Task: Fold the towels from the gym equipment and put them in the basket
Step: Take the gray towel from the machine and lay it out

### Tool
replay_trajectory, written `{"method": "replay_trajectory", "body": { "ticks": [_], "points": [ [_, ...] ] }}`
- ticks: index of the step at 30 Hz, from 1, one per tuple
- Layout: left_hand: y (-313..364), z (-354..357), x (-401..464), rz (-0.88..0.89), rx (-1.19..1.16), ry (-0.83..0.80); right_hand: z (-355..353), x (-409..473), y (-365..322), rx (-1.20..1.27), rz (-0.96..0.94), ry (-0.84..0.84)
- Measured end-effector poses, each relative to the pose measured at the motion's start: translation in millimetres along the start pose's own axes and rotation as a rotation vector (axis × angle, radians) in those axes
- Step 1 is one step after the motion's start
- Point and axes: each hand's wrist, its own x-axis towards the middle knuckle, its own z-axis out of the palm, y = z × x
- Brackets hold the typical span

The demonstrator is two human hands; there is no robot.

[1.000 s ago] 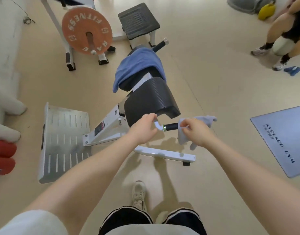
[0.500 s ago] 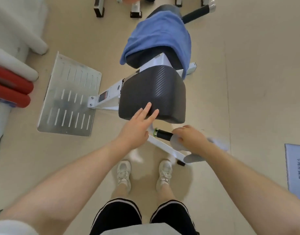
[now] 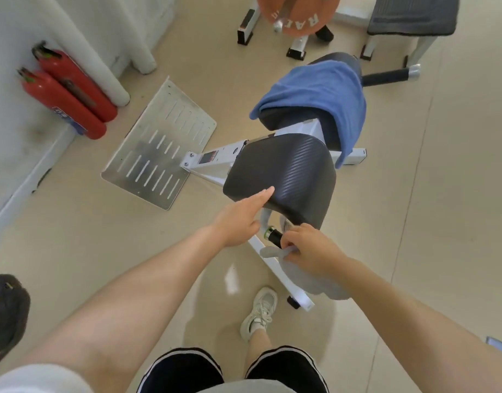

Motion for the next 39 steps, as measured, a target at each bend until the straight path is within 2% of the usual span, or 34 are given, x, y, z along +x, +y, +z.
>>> {"method": "replay_trajectory", "body": {
  "ticks": [2, 4, 7, 14, 19, 23, 28, 31, 34, 37, 39],
  "points": [
    [-1, -11, -23, -0.103, -0.325, -0.032, -20, 2, -25, 0.083, -0.065, -0.009],
    [-8, -22, -54, -0.164, -0.518, 0.001, -33, 7, -55, 0.160, -0.139, -0.020],
    [-28, -32, -106, -0.165, -0.645, 0.123, -45, 16, -105, 0.367, -0.138, -0.009],
    [-83, -43, -260, -0.225, -0.702, 0.470, -25, 30, -260, 0.702, -0.253, -0.215],
    [-123, -22, -390, -0.290, -0.894, 0.750, 26, 18, -380, 0.614, -0.382, -0.219],
    [-153, -6, -495, -0.385, -0.899, 0.950, 86, 4, -472, 0.552, -0.465, -0.249],
    [-197, 16, -604, -0.567, -1.076, 1.226, 163, -21, -573, 0.507, -0.567, -0.214],
    [-227, 24, -656, -0.607, -1.320, 1.449, 205, -33, -615, 0.386, -0.647, -0.401],
    [-251, 24, -700, -0.528, -1.493, 1.681, 246, -35, -653, 0.211, -0.642, -0.628],
    [-279, 22, -735, -0.477, -1.593, 1.821, 285, -28, -686, 0.073, -0.549, -0.728],
    [-300, 20, -757, -0.462, -1.623, 1.887, 308, -15, -710, 0.175, -0.427, -0.769]
  ]
}}
